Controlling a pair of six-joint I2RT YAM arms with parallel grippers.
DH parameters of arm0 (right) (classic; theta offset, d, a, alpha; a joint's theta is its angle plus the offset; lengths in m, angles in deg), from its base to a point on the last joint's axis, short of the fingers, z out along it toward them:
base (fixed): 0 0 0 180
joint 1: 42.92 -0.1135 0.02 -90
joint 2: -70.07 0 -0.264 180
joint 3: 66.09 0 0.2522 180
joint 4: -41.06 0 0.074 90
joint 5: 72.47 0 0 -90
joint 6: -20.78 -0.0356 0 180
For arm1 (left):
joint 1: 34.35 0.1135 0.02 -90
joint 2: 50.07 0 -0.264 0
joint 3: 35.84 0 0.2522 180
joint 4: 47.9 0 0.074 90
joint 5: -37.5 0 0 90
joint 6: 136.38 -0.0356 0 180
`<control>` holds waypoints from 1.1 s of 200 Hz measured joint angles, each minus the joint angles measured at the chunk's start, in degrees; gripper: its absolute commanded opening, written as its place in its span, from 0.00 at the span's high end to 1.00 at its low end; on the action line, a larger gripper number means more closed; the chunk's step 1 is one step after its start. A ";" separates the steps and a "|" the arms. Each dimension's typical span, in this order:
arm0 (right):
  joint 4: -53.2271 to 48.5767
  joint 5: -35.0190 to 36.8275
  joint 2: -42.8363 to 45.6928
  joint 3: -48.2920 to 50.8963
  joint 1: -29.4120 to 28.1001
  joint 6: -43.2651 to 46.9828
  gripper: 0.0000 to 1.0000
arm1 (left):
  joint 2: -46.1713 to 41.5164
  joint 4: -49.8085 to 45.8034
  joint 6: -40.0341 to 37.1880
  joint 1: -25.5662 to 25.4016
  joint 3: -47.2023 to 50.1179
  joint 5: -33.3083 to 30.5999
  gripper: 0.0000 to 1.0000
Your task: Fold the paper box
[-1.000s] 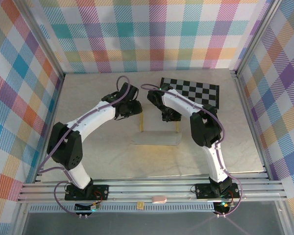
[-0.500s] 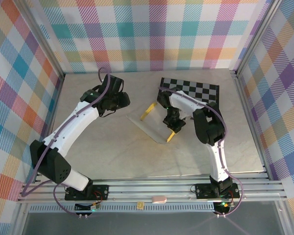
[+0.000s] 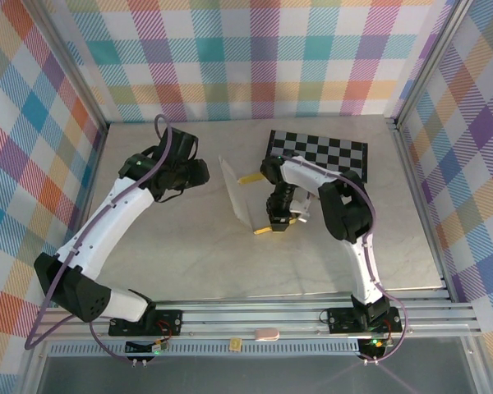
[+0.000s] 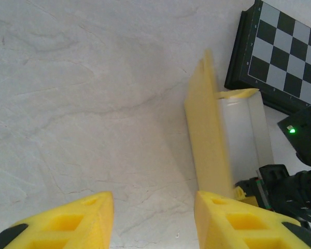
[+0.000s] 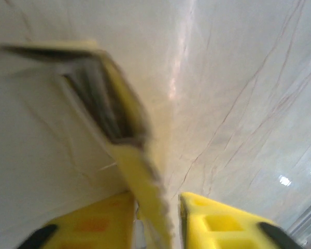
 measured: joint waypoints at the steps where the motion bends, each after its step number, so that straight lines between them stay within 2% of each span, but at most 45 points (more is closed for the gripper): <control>1: -0.09 -0.07 -0.07 -0.09 -0.04 0.13 0.56 | -0.02 -0.04 -0.04 0.00 0.00 0.00 0.56; 21: -0.35 -0.04 -0.20 -2.05 -0.28 -0.37 0.40 | -0.11 -0.87 -0.70 0.00 0.00 0.66 0.55; 59: 1.79 3.61 2.78 -2.97 -0.02 4.87 0.31 | -0.11 -1.31 -1.14 0.15 0.02 2.21 0.53; 87: 2.69 6.82 9.27 -2.99 1.97 14.60 0.34 | -0.11 -1.46 -0.79 2.51 0.02 4.57 0.57; 103: 4.00 8.98 12.96 -2.84 4.02 21.46 0.42 | -0.11 -1.42 -0.02 5.68 0.11 6.10 0.62; 137: 12.83 11.13 19.39 3.56 8.90 43.08 0.43 | -0.66 1.16 3.80 12.72 5.99 11.10 0.73; 175: 17.42 8.70 14.84 4.90 9.79 64.72 0.46 | -0.33 3.56 7.78 14.62 15.63 15.87 0.76; 220: 17.05 7.21 6.32 0.94 9.42 76.48 0.49 | 3.78 10.12 11.61 14.62 20.55 20.39 0.77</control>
